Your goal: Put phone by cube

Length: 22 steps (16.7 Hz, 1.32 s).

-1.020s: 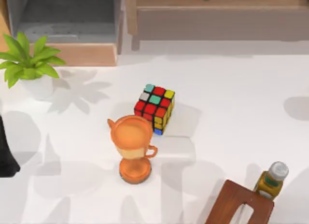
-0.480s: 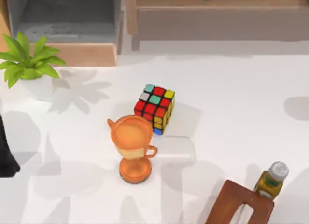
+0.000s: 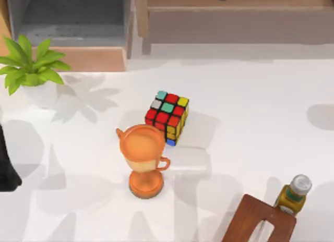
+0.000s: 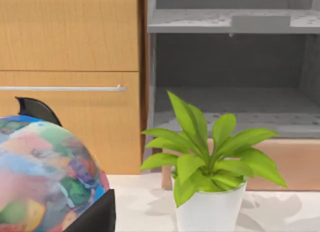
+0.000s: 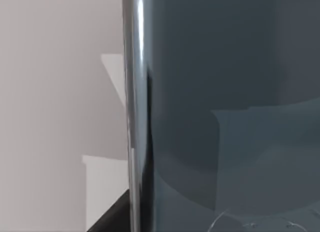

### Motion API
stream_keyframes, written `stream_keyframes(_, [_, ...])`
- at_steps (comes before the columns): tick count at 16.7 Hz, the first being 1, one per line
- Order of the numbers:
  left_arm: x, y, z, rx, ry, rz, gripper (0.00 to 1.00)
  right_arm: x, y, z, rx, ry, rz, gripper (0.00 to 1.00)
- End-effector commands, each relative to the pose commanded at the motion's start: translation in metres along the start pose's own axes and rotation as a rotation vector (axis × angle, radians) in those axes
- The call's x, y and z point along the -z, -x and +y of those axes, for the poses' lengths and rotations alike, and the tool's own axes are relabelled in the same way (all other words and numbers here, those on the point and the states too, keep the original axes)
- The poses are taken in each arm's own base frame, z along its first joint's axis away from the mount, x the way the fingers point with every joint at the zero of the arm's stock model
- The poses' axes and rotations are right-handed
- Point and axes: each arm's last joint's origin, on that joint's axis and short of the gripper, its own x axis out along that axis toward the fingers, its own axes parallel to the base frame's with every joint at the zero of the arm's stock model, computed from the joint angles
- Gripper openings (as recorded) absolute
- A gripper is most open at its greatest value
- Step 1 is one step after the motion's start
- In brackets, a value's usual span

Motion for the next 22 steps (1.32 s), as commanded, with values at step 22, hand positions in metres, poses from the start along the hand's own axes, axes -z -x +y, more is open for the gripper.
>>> stream_keyframes(22, [0.000,0.000,0.000,0.000,0.000,0.000,1.00,-0.080,0.107,0.188,-0.048,0.108,-0.219,0.00])
